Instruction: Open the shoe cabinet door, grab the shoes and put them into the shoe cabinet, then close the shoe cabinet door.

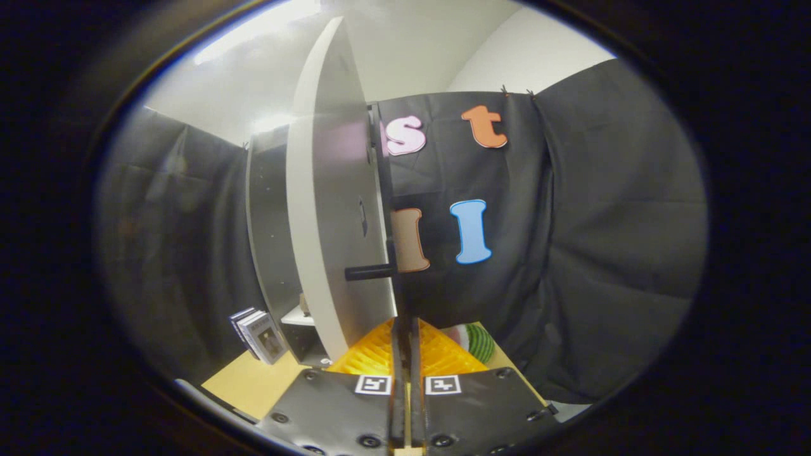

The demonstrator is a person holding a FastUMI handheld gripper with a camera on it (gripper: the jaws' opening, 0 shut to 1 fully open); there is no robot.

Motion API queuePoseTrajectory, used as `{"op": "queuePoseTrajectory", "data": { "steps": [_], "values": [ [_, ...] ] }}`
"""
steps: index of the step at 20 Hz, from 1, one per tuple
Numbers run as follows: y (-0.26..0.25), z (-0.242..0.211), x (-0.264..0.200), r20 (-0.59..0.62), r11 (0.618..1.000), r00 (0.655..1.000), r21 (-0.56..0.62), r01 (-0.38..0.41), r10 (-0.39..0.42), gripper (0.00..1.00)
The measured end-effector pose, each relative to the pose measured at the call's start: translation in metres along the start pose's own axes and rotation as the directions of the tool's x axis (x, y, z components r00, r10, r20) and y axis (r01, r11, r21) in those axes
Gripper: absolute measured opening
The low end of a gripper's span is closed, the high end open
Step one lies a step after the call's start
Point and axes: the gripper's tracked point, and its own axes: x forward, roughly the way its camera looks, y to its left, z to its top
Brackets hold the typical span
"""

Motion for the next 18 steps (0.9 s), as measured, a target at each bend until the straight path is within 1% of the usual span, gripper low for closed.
{"op": "queuePoseTrajectory", "data": {
  "steps": [4,9,13,15,18],
  "values": [
    [0.0,0.002,-0.002,-0.001,1.0,1.0,0.01,-0.028,0.028,0.06],
    [-0.002,0.003,-0.004,0.021,1.0,1.0,-0.026,0.0,0.0,0.06],
    [0.0,0.005,-0.011,0.023,1.0,1.0,-0.01,0.009,-0.009,0.04],
    [-0.002,0.004,-0.025,0.035,0.999,0.999,-0.025,0.042,-0.041,0.04],
    [-0.001,0.011,-0.049,0.093,0.988,0.988,-0.086,0.128,-0.12,0.03]
  ]
}}
